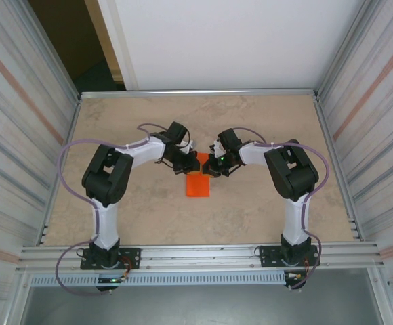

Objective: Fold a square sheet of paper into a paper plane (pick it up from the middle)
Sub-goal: First fold the square sheet of paper in half at the center of the table.

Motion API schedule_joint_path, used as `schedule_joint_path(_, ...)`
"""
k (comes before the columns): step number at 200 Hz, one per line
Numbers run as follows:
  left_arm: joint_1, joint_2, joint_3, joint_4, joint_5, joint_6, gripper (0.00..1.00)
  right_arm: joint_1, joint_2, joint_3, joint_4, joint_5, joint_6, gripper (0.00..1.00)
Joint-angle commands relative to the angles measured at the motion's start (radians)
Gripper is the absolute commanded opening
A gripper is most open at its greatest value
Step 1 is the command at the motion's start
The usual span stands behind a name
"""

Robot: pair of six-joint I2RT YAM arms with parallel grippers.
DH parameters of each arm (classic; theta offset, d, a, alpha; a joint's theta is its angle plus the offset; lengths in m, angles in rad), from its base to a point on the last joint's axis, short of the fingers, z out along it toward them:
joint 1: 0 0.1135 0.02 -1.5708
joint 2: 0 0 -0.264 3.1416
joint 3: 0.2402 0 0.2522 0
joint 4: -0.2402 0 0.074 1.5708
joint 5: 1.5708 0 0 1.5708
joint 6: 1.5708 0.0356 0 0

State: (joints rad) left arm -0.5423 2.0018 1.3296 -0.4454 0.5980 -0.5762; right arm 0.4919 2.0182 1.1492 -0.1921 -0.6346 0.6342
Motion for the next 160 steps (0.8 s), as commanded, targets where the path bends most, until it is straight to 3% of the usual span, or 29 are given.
schedule_joint_path(1, -0.011, 0.03, 0.025, -0.044, -0.019, 0.031, 0.02, -0.013, 0.12, -0.061, -0.17, 0.227, -0.03, 0.0)
schedule_joint_path(85, -0.004, 0.023, -0.079, 0.007, -0.173, 0.107, 0.0, -0.01, 0.145, -0.061, -0.191, 0.278, -0.009, 0.0)
schedule_joint_path(118, 0.036, -0.011, -0.169, 0.071, -0.171, 0.133, 0.0, -0.016, 0.156, -0.077, -0.19, 0.282, -0.002, 0.0)
schedule_joint_path(160, 0.157, -0.082, -0.289, 0.129, -0.069, 0.123, 0.0, -0.029, 0.165, -0.076, -0.21, 0.289, -0.01, 0.0)
